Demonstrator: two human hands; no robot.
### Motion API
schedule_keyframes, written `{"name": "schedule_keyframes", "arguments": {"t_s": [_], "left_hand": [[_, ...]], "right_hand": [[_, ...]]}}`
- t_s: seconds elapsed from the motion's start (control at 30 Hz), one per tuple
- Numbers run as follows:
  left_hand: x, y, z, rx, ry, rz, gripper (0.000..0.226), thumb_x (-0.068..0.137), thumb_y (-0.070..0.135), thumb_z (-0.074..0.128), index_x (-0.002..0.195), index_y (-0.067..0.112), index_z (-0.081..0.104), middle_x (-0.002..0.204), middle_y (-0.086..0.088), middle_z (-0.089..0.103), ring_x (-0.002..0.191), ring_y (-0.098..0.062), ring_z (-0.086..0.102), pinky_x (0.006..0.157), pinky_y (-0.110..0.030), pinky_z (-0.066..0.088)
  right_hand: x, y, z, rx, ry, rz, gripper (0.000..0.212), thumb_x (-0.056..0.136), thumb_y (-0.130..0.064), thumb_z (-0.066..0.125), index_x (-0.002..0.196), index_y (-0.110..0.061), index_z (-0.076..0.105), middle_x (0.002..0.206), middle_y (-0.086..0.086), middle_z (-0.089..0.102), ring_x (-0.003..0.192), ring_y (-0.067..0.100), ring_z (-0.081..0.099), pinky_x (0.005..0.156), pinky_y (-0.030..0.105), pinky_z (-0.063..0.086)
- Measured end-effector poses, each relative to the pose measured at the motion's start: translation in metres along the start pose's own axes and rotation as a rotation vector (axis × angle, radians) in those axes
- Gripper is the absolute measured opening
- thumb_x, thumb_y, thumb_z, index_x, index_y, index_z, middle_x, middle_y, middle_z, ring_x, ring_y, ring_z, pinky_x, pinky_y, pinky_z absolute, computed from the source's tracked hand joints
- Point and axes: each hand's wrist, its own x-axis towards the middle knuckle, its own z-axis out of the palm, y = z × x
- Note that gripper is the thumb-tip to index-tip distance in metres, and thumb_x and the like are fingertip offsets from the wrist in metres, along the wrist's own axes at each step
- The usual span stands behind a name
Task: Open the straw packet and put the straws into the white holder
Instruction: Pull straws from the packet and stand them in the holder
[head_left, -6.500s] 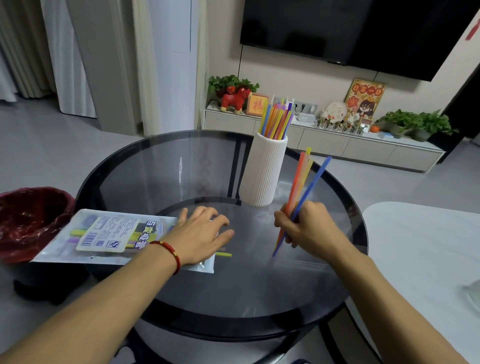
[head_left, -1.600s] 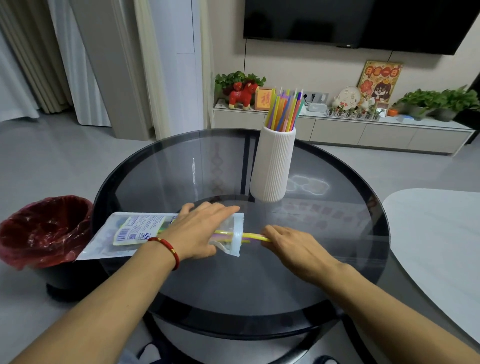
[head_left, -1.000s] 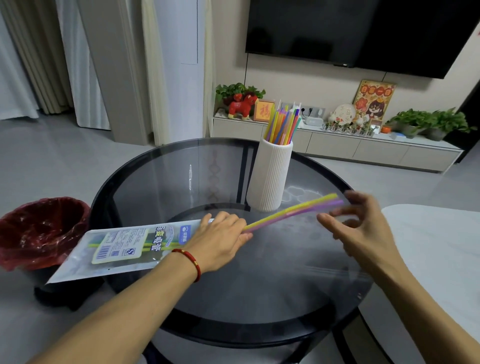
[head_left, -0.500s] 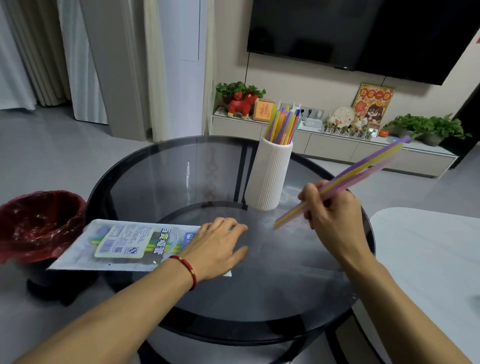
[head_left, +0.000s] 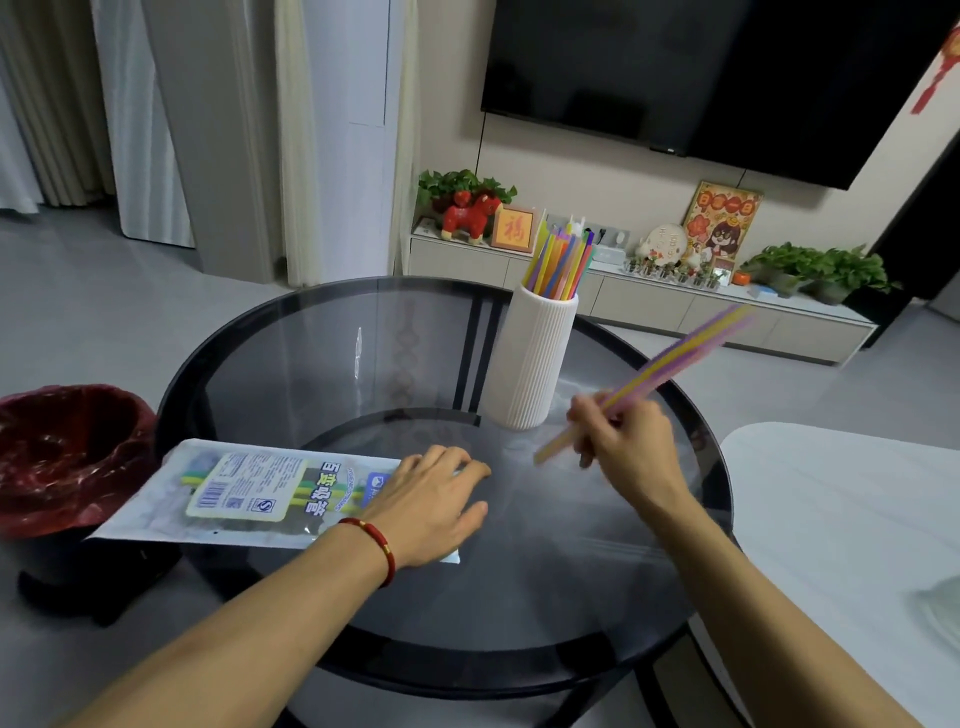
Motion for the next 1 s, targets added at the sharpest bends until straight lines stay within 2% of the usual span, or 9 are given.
{"name": "schedule_keyframes", "arguments": {"t_s": [0.1, 0.2, 0.33, 0.47, 0.57, 0.63, 0.73, 0.87, 1.0], "left_hand": [[0.003, 0.005, 0.005, 0.023, 0.011, 0.021, 0.045, 0.101, 0.044, 0.039, 0.141, 0.024, 0.043, 0.138, 0.000, 0.045, 0.132, -0.021, 0.036, 0.111, -0.040, 0.031], [0.005, 0.007, 0.008, 0.022, 0.027, 0.039, 0.043, 0.100, 0.044, 0.039, 0.137, 0.024, 0.046, 0.137, 0.000, 0.046, 0.132, -0.022, 0.036, 0.111, -0.042, 0.030], [0.007, 0.007, 0.006, 0.009, 0.028, 0.039, 0.042, 0.100, 0.044, 0.038, 0.136, 0.025, 0.048, 0.137, -0.001, 0.045, 0.131, -0.021, 0.037, 0.111, -0.042, 0.029], [0.006, 0.005, 0.007, 0.006, 0.030, 0.036, 0.041, 0.101, 0.043, 0.038, 0.137, 0.025, 0.048, 0.141, -0.001, 0.043, 0.133, -0.022, 0.033, 0.113, -0.041, 0.027], [0.005, 0.004, 0.007, -0.010, 0.032, 0.025, 0.042, 0.101, 0.043, 0.039, 0.138, 0.026, 0.047, 0.145, -0.002, 0.039, 0.137, -0.021, 0.029, 0.115, -0.040, 0.024], [0.005, 0.004, 0.006, -0.015, 0.023, 0.022, 0.042, 0.102, 0.043, 0.039, 0.139, 0.026, 0.046, 0.146, -0.002, 0.037, 0.138, -0.021, 0.027, 0.115, -0.039, 0.024], [0.005, 0.002, 0.006, -0.018, 0.015, 0.013, 0.043, 0.102, 0.043, 0.038, 0.140, 0.026, 0.046, 0.148, -0.002, 0.036, 0.139, -0.021, 0.025, 0.116, -0.039, 0.023], [0.005, 0.002, 0.005, -0.018, 0.008, 0.006, 0.043, 0.102, 0.043, 0.038, 0.140, 0.025, 0.046, 0.148, -0.003, 0.036, 0.140, -0.021, 0.024, 0.116, -0.039, 0.024], [0.005, 0.002, 0.005, -0.018, 0.004, 0.000, 0.042, 0.102, 0.043, 0.038, 0.139, 0.025, 0.046, 0.148, -0.002, 0.036, 0.139, -0.022, 0.025, 0.116, -0.040, 0.025]], "right_hand": [[0.039, -0.030, -0.011, 0.457, 0.204, 0.075, 0.024, 0.094, -0.018, 0.064, 0.075, -0.008, 0.074, 0.055, 0.006, 0.069, 0.052, 0.020, 0.065, 0.055, 0.035, 0.059], [0.083, -0.062, -0.022, 0.591, 0.350, 0.037, 0.021, 0.093, -0.018, 0.064, 0.077, -0.008, 0.073, 0.054, 0.001, 0.067, 0.051, 0.019, 0.065, 0.055, 0.034, 0.060], [0.121, -0.081, -0.025, 0.241, 0.396, -0.059, 0.035, 0.091, -0.022, 0.059, 0.056, -0.016, 0.067, 0.048, 0.000, 0.067, 0.046, 0.020, 0.069, 0.060, 0.045, 0.064], [0.138, -0.080, -0.008, -0.059, 0.238, -0.100, 0.035, 0.094, -0.016, 0.061, 0.067, 0.005, 0.071, 0.061, 0.019, 0.073, 0.058, 0.029, 0.075, 0.063, 0.049, 0.064], [0.147, -0.080, -0.001, -0.152, 0.172, -0.026, 0.029, 0.091, -0.015, 0.066, 0.071, 0.005, 0.072, 0.060, 0.012, 0.069, 0.051, 0.020, 0.066, 0.051, 0.027, 0.061], [0.152, -0.081, 0.000, -0.205, 0.087, 0.041, 0.022, 0.088, -0.020, 0.073, 0.073, -0.004, 0.072, 0.065, 0.005, 0.066, 0.056, 0.016, 0.059, 0.041, 0.017, 0.047], [0.154, -0.084, -0.001, -0.231, 0.011, 0.091, 0.021, 0.086, -0.029, 0.078, 0.086, -0.008, 0.075, 0.075, 0.004, 0.069, 0.059, 0.015, 0.060, 0.054, 0.030, 0.054], [0.152, -0.088, -0.008, -0.151, 0.110, 0.075, 0.025, 0.085, -0.032, 0.078, 0.089, -0.007, 0.074, 0.072, 0.001, 0.068, 0.066, 0.020, 0.065, 0.066, 0.040, 0.061], [0.154, -0.092, -0.011, -0.157, 0.298, -0.053, 0.071, 0.084, -0.033, 0.084, 0.140, -0.008, 0.049, 0.130, 0.013, 0.060, 0.109, 0.022, 0.060, 0.090, 0.030, 0.050]]}}
